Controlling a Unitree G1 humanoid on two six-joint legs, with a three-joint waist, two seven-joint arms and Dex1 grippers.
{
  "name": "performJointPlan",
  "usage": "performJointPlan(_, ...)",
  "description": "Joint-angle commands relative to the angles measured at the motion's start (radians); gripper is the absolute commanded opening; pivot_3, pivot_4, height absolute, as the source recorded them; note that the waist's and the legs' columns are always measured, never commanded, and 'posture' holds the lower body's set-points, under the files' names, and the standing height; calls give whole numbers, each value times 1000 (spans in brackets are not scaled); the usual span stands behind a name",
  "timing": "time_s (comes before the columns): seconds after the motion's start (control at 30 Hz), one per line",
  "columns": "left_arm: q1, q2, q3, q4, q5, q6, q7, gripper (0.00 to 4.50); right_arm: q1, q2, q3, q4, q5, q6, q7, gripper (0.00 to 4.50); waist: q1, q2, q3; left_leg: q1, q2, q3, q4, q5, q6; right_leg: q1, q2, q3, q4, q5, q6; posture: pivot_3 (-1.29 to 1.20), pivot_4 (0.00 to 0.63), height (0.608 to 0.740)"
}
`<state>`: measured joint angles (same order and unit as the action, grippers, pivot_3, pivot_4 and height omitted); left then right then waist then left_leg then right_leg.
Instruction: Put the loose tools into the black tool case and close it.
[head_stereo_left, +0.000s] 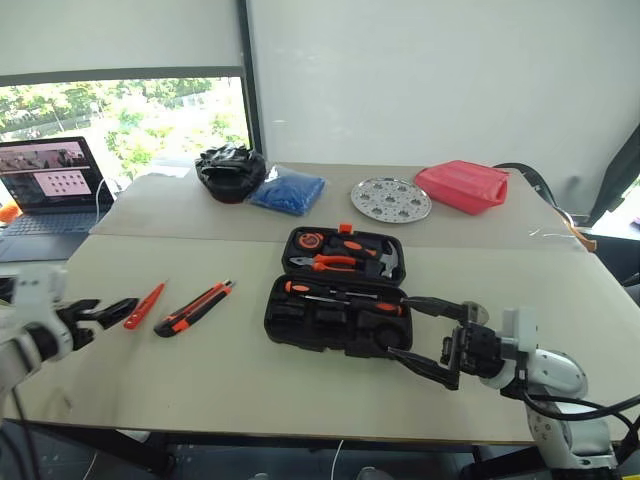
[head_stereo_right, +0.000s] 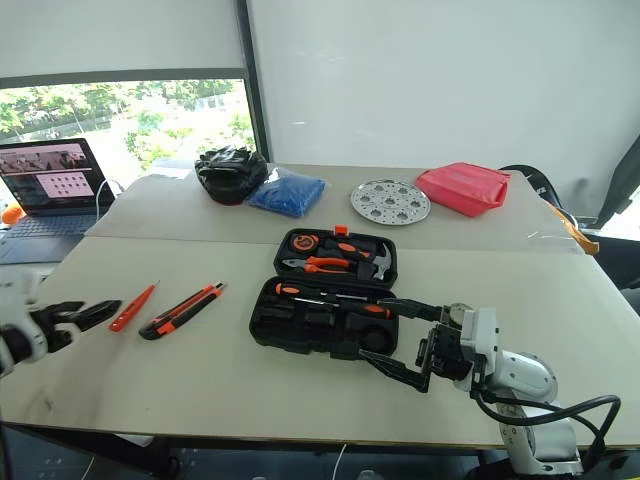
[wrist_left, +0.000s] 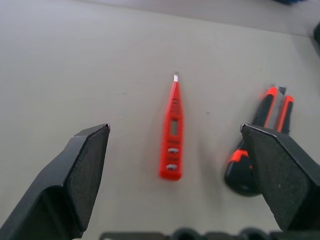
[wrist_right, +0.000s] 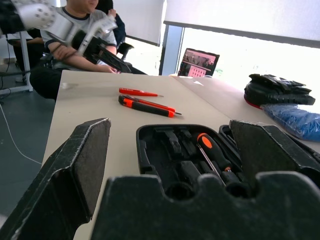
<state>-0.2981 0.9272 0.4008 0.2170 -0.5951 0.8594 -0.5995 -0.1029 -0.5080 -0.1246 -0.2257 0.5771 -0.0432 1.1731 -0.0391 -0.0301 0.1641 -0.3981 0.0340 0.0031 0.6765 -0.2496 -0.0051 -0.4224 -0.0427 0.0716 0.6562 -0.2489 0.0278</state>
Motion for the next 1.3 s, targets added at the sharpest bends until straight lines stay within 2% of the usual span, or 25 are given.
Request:
performJointPlan(0.03,-101,17,-74,118,85,29,35,4500,-8,3,-7,-27,19,-4,-20,4442,-6,0,0,0,0,0,0,0,0,0,0,0,0,0,0,0,150,740)
performJointPlan(0.17,-192,-12,-149,194,146,25,40,4500,6,2,-4,-46,13,-11,-31,4442,-2,0,0,-1,0,0,0,0,0,-1,0,0,1,0,0,0,150,740)
performJointPlan(0.4,-245,-20,-254,278,240,-51,-46,4500,30,-3,-17,-76,13,-12,-60,4442,8,-1,0,-1,-1,0,2,0,0,0,-1,0,1,0,0,0,150,740)
performJointPlan(0.5,-259,-26,-276,328,282,-105,-72,3710,48,-8,-17,-82,5,-20,-60,4500,15,0,0,0,-1,0,2,0,-1,1,-1,0,2,0,0,0,150,740)
performJointPlan(0.7,-293,-40,-260,398,307,-151,-107,1332,52,-18,-24,-79,-8,-38,-68,4500,24,0,0,0,-1,0,3,1,-1,1,-1,0,2,0,0,0,150,740)
performJointPlan(0.8,-282,-24,-226,403,295,-200,-142,447,61,-27,-25,-81,-7,-38,-67,4500,26,-1,0,-1,-1,0,3,1,-1,1,-1,0,2,0,0,0,150,740)
performJointPlan(0.93,-297,-3,-139,446,258,-376,-227,446,81,-42,-31,-87,-5,-38,-64,4500,26,-1,1,-2,-1,-1,3,1,-1,0,-1,-1,2,0,0,0,150,740)
performJointPlan(1.07,-307,-8,-97,380,178,-527,-464,446,97,-59,-51,-99,-1,-38,-73,4500,25,-1,1,-2,-1,0,3,1,-1,0,-1,-1,1,0,0,0,150,740)
performJointPlan(1.2,-352,-15,-207,306,201,-585,-662,446,125,-91,-87,-121,15,-31,-67,4500,30,-1,1,-2,-1,0,3,1,-1,1,-1,-1,1,0,0,0,150,740)
performJointPlan(1.3,-403,-37,-360,215,279,-682,-805,446,151,-138,-131,-128,52,2,-45,4500,34,-1,1,-3,-2,0,4,1,-1,2,-1,-1,1,0,0,0,150,740)
